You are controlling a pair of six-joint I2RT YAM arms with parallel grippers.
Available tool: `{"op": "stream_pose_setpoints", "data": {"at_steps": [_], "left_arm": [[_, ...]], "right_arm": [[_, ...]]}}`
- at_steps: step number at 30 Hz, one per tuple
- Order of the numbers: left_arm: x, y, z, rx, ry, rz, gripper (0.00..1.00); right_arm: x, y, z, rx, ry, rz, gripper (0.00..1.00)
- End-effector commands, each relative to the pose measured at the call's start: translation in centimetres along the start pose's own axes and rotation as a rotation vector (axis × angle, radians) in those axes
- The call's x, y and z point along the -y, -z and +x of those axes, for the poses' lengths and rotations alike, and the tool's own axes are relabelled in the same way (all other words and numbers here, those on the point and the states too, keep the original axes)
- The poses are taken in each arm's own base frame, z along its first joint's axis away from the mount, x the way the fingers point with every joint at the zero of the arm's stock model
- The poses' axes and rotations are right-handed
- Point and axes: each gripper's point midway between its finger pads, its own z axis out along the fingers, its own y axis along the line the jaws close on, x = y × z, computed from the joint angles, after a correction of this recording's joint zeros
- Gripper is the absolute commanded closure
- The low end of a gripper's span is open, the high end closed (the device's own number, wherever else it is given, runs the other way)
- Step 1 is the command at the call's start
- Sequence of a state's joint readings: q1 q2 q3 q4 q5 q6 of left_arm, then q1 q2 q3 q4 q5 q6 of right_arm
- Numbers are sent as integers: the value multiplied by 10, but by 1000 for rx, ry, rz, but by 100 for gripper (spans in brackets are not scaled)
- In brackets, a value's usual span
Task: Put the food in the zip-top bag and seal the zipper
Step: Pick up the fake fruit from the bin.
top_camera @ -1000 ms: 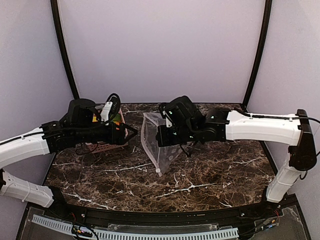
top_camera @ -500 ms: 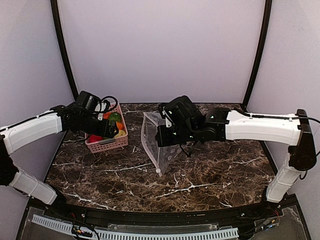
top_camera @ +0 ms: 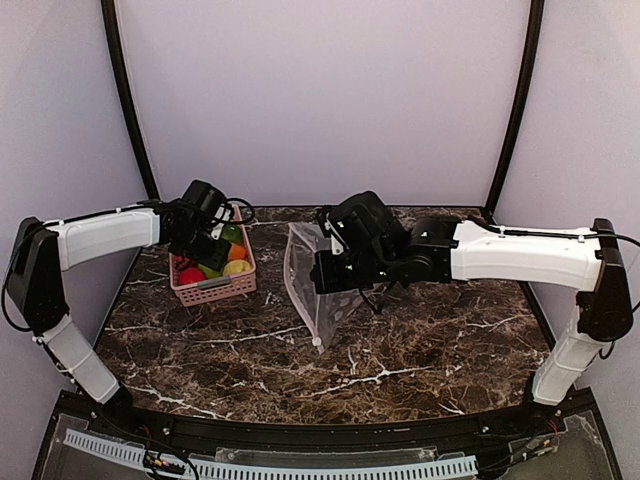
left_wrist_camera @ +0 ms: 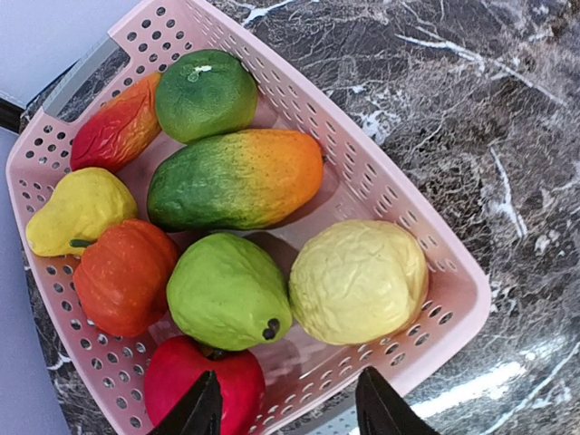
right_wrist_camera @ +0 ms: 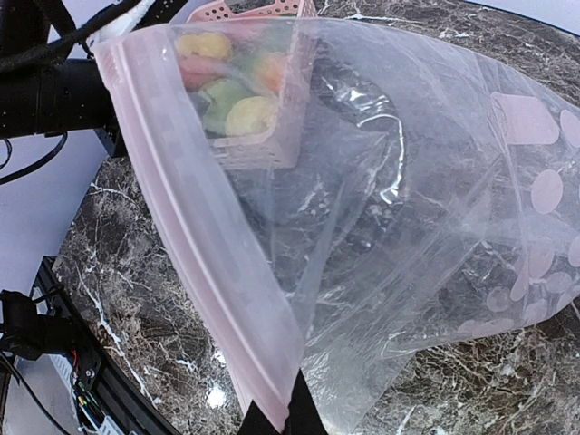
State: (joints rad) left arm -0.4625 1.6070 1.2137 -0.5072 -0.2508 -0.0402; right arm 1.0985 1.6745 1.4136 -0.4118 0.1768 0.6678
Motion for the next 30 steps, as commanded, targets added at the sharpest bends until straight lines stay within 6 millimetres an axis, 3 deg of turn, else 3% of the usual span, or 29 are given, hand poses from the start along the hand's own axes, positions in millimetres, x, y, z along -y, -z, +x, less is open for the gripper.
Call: {"op": "stream_pose_setpoints", "data": {"at_steps": [1, 8, 13, 21, 30], "left_arm": [[-10, -5, 3, -25, -35, -55, 54], [-6, -17, -1, -34, -63, -49, 61], [-12, -30, 0, -65, -94, -98, 56], [-26, -44, -8, -65, -121, -194, 56], [-34, -54, -2, -89, -131, -233, 59]], "right_arm": [[-5, 2, -12, 33, -10, -16, 100], [-8, 1, -13, 33, -6, -26, 100], [-9, 2, -14, 35, -7, -34, 100], [-10, 4, -14, 37, -9, -44, 100], [-9, 5, -14, 42, -12, -44, 100]]}}
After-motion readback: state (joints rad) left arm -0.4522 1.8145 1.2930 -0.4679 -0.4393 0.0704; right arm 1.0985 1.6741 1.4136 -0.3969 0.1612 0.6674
